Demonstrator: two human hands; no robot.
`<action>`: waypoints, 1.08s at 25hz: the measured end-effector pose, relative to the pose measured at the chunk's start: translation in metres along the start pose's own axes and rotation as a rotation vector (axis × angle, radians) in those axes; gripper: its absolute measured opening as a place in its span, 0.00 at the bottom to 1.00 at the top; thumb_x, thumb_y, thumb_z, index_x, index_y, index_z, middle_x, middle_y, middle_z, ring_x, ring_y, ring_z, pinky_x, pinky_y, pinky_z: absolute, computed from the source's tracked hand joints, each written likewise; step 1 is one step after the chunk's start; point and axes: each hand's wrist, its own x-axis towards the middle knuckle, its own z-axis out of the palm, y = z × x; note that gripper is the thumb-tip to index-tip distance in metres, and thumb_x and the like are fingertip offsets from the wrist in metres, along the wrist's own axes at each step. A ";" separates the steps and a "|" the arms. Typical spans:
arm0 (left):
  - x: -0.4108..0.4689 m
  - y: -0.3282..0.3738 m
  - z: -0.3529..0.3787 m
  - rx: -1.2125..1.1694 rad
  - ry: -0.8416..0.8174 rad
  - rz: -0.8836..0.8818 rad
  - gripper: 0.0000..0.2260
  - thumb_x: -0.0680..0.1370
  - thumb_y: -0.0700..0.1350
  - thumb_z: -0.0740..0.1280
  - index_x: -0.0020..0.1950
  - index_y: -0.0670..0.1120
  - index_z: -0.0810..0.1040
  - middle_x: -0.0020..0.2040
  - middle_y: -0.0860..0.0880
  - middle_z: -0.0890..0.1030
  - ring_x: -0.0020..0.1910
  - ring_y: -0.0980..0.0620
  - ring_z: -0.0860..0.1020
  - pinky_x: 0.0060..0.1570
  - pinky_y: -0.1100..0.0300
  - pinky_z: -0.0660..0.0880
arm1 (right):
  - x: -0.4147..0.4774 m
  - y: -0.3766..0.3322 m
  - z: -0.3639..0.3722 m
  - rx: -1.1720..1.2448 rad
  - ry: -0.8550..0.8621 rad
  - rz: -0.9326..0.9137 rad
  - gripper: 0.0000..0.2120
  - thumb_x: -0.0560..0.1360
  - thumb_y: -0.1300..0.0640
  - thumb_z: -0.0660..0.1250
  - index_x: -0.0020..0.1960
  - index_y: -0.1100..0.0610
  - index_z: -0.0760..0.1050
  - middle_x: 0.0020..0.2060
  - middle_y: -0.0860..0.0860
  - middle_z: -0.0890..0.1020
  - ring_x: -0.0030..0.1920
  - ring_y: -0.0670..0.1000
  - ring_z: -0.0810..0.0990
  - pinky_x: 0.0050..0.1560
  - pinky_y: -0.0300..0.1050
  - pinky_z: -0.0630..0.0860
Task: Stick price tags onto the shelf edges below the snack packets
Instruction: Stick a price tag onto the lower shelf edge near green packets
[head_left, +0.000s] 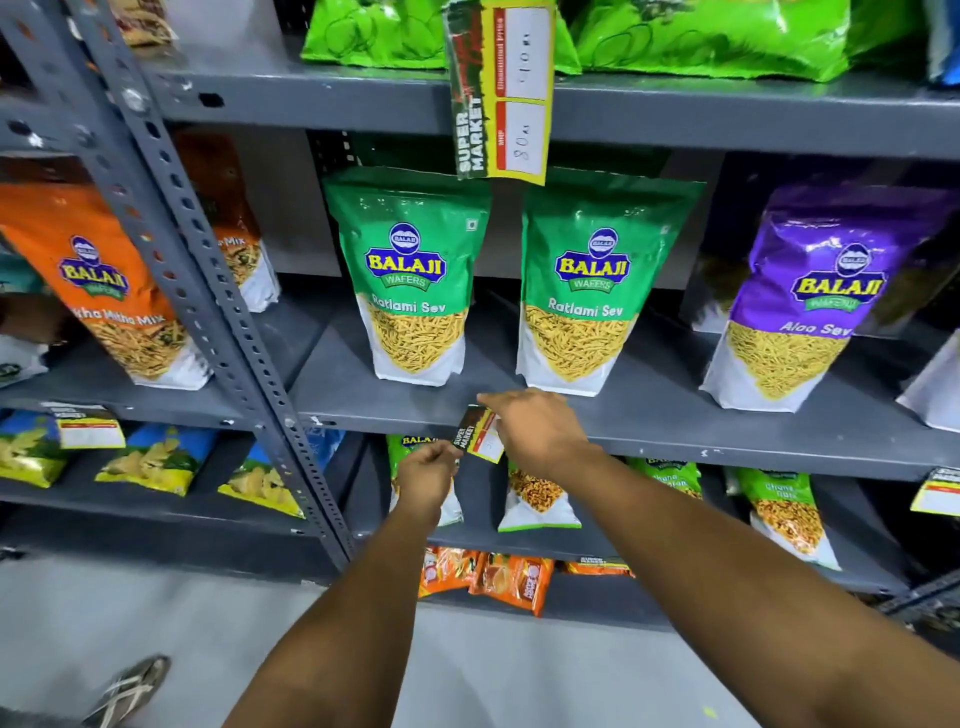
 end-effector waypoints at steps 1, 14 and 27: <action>0.000 0.000 -0.001 -0.015 -0.024 -0.005 0.09 0.76 0.36 0.66 0.37 0.47 0.78 0.35 0.48 0.78 0.38 0.48 0.74 0.32 0.62 0.68 | 0.002 -0.004 0.001 0.004 0.023 0.000 0.23 0.76 0.58 0.62 0.70 0.47 0.67 0.62 0.52 0.79 0.62 0.59 0.76 0.58 0.53 0.73; -0.002 0.009 -0.040 0.240 -0.157 0.213 0.04 0.75 0.41 0.69 0.41 0.43 0.82 0.37 0.43 0.80 0.34 0.50 0.74 0.37 0.59 0.71 | -0.027 0.008 0.037 0.200 0.078 0.177 0.10 0.78 0.50 0.58 0.49 0.50 0.77 0.49 0.50 0.82 0.49 0.57 0.80 0.46 0.49 0.72; -0.004 0.031 -0.030 0.532 0.008 0.436 0.06 0.74 0.47 0.70 0.44 0.45 0.83 0.39 0.50 0.85 0.40 0.52 0.82 0.44 0.55 0.79 | -0.022 0.008 0.045 0.341 0.084 0.423 0.04 0.76 0.50 0.62 0.48 0.49 0.74 0.45 0.52 0.85 0.46 0.58 0.81 0.44 0.48 0.77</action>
